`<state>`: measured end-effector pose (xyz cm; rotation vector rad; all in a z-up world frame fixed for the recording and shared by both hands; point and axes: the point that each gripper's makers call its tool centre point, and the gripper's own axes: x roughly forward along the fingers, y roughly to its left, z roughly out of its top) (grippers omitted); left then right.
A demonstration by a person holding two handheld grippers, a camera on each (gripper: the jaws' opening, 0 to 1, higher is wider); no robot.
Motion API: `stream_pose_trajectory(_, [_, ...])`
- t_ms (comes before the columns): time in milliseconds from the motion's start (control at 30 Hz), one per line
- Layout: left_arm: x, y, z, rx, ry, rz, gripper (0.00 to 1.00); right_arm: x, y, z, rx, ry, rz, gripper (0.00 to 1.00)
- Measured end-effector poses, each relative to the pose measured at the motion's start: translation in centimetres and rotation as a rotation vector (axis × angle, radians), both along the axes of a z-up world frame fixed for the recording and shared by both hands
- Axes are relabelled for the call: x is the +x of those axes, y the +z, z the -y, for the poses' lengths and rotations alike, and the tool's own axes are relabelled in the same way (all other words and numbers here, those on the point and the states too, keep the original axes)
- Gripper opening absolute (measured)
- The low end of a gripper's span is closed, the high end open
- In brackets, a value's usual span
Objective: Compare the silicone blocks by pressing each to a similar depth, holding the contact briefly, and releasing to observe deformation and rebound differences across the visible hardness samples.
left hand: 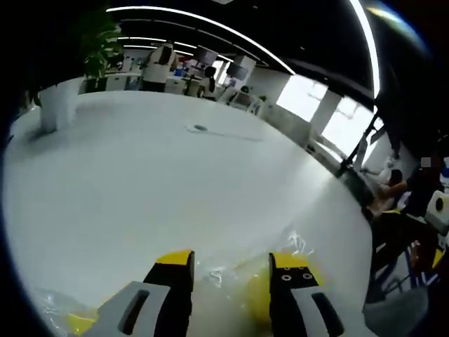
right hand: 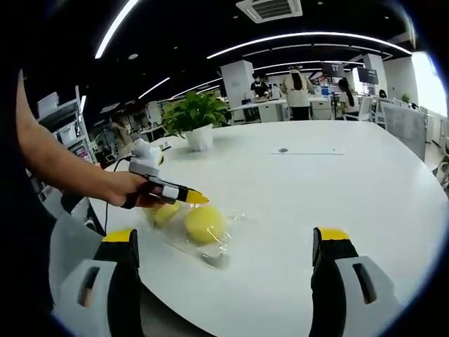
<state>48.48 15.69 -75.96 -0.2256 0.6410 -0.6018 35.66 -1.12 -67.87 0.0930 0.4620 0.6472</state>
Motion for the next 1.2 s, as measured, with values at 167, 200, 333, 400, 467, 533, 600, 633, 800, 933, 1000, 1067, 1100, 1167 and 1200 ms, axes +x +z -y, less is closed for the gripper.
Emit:
stream_pose_trajectory(167, [0.5,3.4,0.6,-0.067,-0.068,0.083,0.81,0.2,0.0,-0.2,0.0,-0.002,-0.017,0.96])
stream_pose_trajectory(200, [0.4,4.1,0.5,-0.078,-0.082,0.099,0.81,0.3,0.1,-0.3,-0.003,-0.001,-0.018,0.96])
stream_pose_trajectory(333, [0.4,6.9,-1.3,-0.058,-0.096,0.178,0.97,0.6,0.0,-0.2,-0.049,0.011,-0.002,0.96])
stream_pose_trajectory(400, [0.2,8.0,-2.5,-0.036,-0.116,0.21,1.0,0.8,-0.1,-0.4,-0.066,0.016,0.0,0.96])
stream_pose_trajectory(467, [0.1,8.8,-3.6,-0.015,-0.114,0.235,1.0,1.0,0.3,-0.5,-0.058,0.023,0.008,0.96])
stream_pose_trajectory(533, [-0.4,9.8,-4.9,-0.01,-0.115,0.25,1.0,1.4,0.7,-0.6,-0.062,0.025,0.021,0.96])
stream_pose_trajectory(600, [-0.9,10.6,-6.5,0.005,-0.107,0.268,1.0,1.8,1.2,-0.6,-0.048,0.025,0.022,0.96])
stream_pose_trajectory(633, [-1.4,10.9,-7.5,0.028,-0.108,0.276,1.0,2.0,1.4,-0.6,-0.044,0.023,0.017,0.96])
stream_pose_trajectory(800, [-3.3,11.7,-10.9,0.064,-0.101,0.292,1.0,2.8,1.8,-0.6,-0.05,0.021,0.031,0.96])
stream_pose_trajectory(933, [-4.4,11.8,-13.8,0.097,-0.077,0.293,1.0,3.1,1.8,-1.1,-0.08,0.033,0.032,0.96])
stream_pose_trajectory(1000, [-5.0,12.7,-15.2,0.086,-0.057,0.32,1.0,3.1,1.9,-1.4,-0.079,0.043,0.027,0.96])
stream_pose_trajectory(1067, [-5.4,13.2,-16.4,0.079,-0.036,0.335,1.0,3.1,1.9,-1.6,-0.088,0.042,0.027,0.97])
stream_pose_trajectory(1100, [-5.4,13.5,-16.9,0.067,-0.02,0.34,1.0,3.1,1.8,-1.6,-0.09,0.044,0.025,0.97])
stream_pose_trajectory(1167, [-5.9,13.7,-17.8,0.052,-0.001,0.342,1.0,2.9,1.8,-1.8,-0.087,0.044,0.014,0.97])
stream_pose_trajectory(1200, [-6.1,13.8,-18.4,0.05,0.013,0.343,1.0,2.9,1.7,-1.9,-0.082,0.045,0.008,0.97])
